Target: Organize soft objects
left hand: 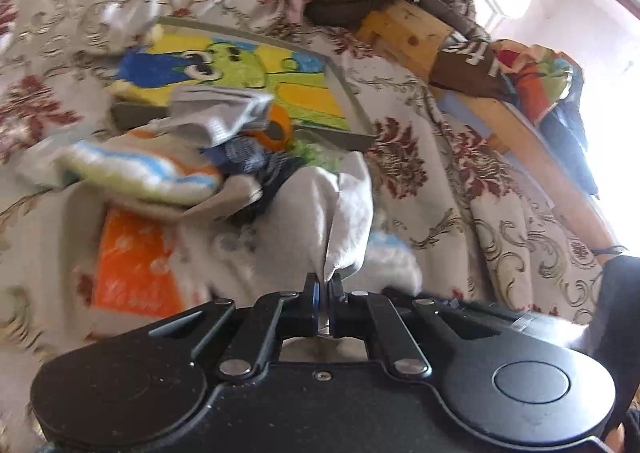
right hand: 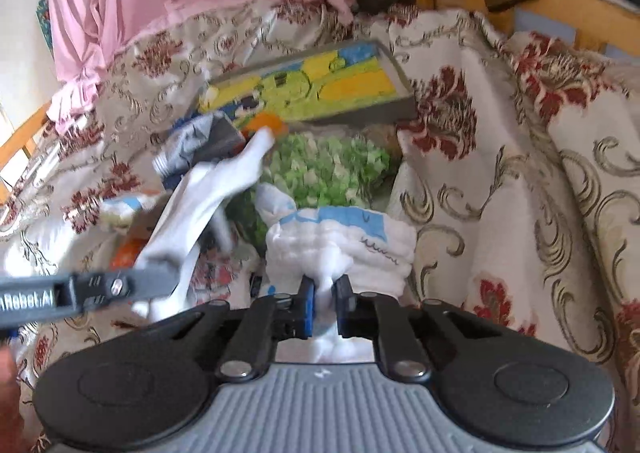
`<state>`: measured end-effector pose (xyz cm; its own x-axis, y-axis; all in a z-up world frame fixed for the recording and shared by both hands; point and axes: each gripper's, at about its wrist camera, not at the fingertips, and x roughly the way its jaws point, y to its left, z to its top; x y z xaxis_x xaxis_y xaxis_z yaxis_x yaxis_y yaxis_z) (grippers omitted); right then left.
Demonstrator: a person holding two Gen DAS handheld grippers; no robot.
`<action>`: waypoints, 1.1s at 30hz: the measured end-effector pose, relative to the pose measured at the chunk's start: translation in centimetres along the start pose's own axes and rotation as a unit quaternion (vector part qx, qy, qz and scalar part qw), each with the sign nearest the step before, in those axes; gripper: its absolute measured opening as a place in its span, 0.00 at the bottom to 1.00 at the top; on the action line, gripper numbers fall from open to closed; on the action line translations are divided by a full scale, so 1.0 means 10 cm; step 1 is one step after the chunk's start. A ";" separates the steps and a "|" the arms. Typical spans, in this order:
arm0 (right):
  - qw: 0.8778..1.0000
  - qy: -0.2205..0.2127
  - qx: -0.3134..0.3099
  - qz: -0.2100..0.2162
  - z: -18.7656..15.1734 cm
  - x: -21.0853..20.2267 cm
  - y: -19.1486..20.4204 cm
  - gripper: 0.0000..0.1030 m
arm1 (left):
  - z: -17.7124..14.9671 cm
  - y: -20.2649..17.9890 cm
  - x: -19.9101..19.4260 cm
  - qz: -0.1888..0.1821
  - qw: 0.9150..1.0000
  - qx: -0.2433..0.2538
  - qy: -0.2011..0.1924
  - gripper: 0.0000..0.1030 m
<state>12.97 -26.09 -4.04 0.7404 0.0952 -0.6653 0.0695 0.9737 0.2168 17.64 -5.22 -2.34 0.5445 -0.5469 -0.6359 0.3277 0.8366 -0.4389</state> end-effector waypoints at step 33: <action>0.992 -0.088 -0.092 0.005 0.17 0.27 0.32 0.36 | -0.08 0.59 -0.25 0.165 0.972 -0.125 -0.114 0.37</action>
<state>16.31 -23.02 -3.95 0.8468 0.0838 -0.5253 -0.0495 0.9956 0.0791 17.62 1.07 -3.89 0.7544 -0.2046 -0.6237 -0.0765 0.9163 -0.3931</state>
